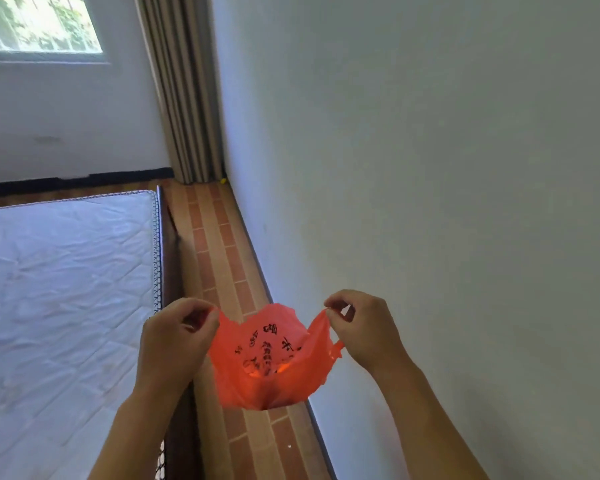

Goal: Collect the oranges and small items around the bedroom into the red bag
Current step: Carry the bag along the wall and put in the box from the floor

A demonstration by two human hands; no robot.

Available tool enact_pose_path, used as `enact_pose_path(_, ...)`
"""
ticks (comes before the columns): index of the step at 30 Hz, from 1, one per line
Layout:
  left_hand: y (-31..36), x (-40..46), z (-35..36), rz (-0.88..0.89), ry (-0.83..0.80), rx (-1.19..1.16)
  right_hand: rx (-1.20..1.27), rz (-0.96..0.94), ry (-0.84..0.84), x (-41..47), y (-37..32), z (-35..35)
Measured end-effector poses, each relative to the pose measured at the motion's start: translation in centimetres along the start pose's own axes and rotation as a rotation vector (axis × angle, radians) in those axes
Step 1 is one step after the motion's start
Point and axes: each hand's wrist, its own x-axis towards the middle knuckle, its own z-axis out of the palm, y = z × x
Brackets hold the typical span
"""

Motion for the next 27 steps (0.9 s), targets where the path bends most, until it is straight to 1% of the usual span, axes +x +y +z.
enact_pose_path(4,-1.9,-0.2,-0.1,-0.087,0.056,0.005,0.009,-0.057,-0.102,3.4,0.7,3.0)
enact_pose_path(8,-4.2,0.0,0.0,-0.168,0.071,0.023,0.012,-0.081,-0.167,5.6,1.0,5.8)
enact_pose_path(13,-7.8,2.0,0.4,-0.215,0.048,0.047,-0.012,-0.07,-0.221,7.8,1.1,9.3)
enact_pose_path(16,-9.6,3.4,0.7,-0.213,0.021,0.049,-0.024,-0.057,-0.234,8.8,1.1,10.9)
enact_pose_path(21,-11.6,5.4,1.8,-0.205,0.005,0.026,-0.024,-0.024,-0.243,10.2,2.3,12.9)
enact_pose_path(24,-12.3,6.0,2.6,-0.23,-0.013,0.04,-0.04,-0.005,-0.259,11.1,3.4,13.6)
enact_pose_path(27,-13.3,6.5,3.8,-0.279,-0.014,0.067,-0.034,0.005,-0.314,12.5,4.7,14.8)
